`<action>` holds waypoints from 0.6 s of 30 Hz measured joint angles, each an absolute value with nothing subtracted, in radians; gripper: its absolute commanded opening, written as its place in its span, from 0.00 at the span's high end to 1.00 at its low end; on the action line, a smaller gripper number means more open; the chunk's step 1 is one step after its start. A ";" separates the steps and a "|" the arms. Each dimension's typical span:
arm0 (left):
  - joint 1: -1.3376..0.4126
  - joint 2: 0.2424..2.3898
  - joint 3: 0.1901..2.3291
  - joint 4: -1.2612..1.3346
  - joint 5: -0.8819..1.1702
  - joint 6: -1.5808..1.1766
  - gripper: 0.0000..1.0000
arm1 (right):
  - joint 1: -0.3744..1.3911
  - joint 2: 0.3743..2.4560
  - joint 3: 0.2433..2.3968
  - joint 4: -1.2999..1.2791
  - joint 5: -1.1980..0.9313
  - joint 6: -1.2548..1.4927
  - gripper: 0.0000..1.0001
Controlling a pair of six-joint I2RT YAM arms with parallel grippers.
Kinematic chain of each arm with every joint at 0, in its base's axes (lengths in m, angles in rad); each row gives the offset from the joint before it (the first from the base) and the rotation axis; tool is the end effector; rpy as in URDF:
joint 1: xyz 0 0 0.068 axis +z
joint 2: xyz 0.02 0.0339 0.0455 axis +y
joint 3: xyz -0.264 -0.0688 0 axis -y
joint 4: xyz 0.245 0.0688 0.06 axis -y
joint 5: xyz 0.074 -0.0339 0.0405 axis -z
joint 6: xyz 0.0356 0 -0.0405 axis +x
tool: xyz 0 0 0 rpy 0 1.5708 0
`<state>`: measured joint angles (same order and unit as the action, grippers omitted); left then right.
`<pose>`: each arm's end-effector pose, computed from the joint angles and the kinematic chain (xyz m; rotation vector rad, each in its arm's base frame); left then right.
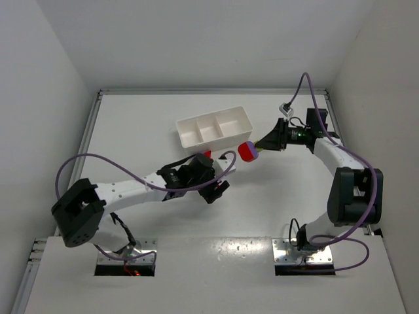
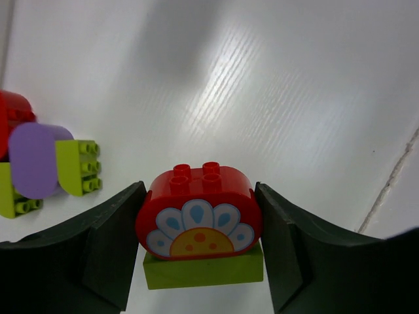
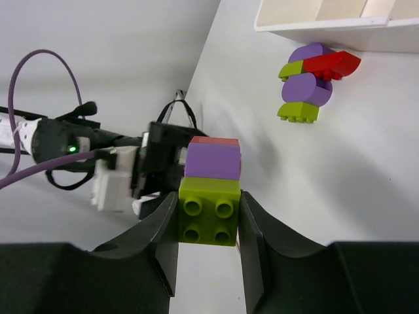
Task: Sort the legos into containers by color
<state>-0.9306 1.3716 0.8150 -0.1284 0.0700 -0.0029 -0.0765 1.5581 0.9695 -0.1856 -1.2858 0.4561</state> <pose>0.1726 -0.2359 0.2245 1.0718 2.0564 -0.5674 0.3155 0.0101 0.2326 -0.0844 2.1598 1.6801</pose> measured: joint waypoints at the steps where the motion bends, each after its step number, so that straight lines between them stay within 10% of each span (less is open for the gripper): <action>1: -0.925 1.400 0.824 -0.138 0.076 -0.010 0.26 | -0.076 1.558 0.970 -0.196 -1.285 0.447 1.00; 18: -0.570 1.585 1.161 -0.212 0.828 -0.109 0.17 | -0.055 1.538 0.966 -0.609 -1.338 0.007 1.00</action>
<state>-0.5705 1.5848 1.1610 -0.2119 0.8284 -0.1093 -0.0547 1.5383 0.9661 -0.6090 -1.3380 0.0067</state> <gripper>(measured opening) 0.827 0.360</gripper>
